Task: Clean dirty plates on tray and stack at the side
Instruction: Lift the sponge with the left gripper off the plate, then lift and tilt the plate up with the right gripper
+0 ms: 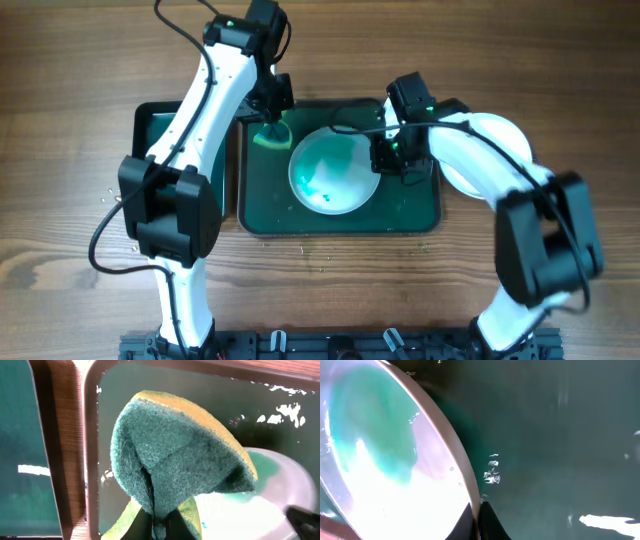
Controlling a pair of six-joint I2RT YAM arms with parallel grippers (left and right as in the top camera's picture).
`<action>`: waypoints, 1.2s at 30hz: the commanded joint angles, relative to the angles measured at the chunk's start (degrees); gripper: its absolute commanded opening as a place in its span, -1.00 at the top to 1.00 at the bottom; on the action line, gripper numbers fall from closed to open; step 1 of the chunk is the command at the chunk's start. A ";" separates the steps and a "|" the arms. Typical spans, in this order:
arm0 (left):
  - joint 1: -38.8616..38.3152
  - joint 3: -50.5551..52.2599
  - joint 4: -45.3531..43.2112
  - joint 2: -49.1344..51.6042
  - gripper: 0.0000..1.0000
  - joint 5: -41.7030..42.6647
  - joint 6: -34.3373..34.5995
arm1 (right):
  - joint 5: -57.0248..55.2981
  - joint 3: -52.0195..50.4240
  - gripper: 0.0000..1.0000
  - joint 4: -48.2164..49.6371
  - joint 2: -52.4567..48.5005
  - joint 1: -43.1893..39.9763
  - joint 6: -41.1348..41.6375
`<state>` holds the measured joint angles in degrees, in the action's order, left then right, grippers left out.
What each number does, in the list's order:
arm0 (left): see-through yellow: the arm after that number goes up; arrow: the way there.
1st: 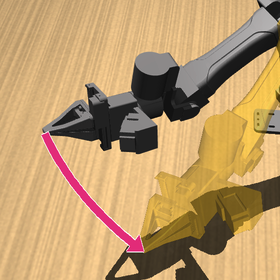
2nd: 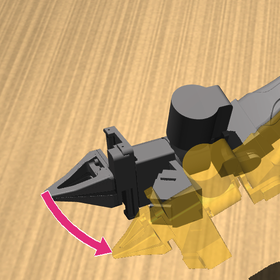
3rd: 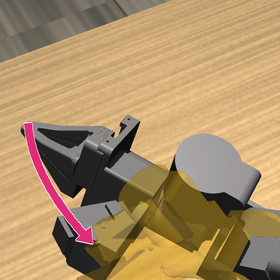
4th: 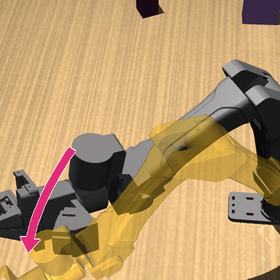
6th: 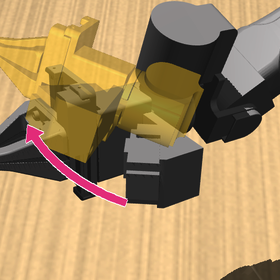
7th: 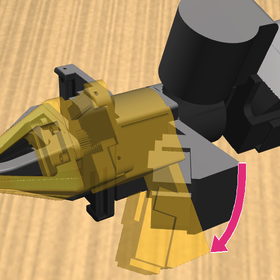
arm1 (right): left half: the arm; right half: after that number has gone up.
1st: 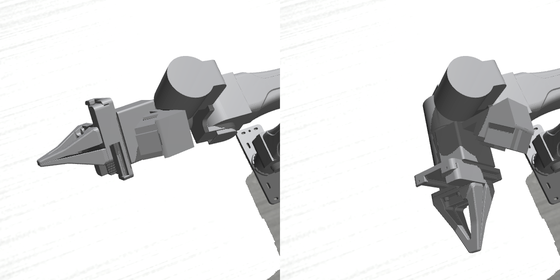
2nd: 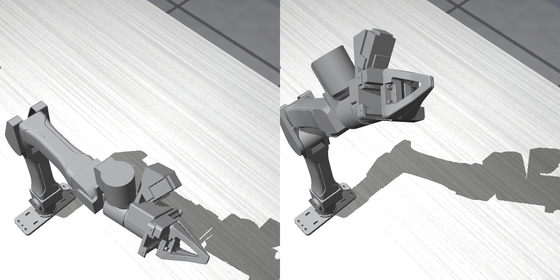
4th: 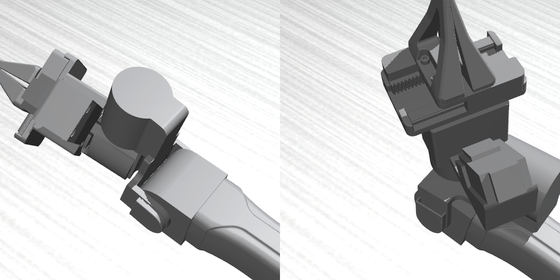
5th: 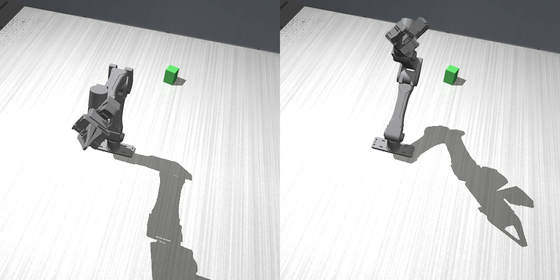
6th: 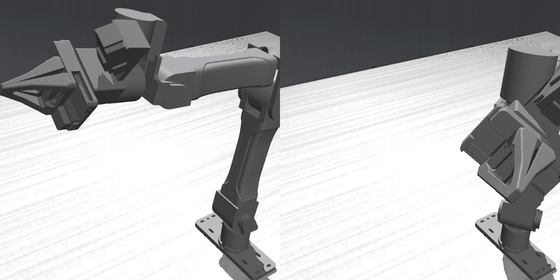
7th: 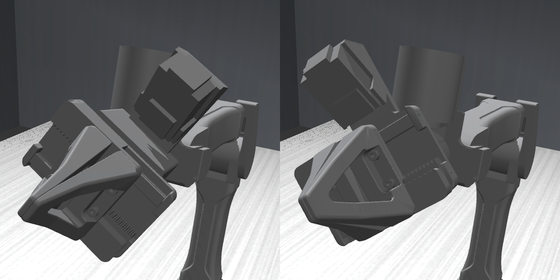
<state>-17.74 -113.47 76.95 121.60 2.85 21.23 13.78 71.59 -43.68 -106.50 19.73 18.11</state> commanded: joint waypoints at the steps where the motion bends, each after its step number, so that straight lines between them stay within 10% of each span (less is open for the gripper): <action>1: -0.04 -1.14 0.55 -1.49 0.92 1.84 -1.53 | -14.75 -0.02 0.91 -1.99 8.63 2.25 0.00; 36: -0.15 -1.14 0.46 -1.49 0.92 1.84 -1.49 | -94.84 -0.02 0.91 -9.05 22.36 32.22 5.90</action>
<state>-17.82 -113.47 77.38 121.58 3.99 20.45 -73.69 71.59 -53.34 -85.17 51.57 22.92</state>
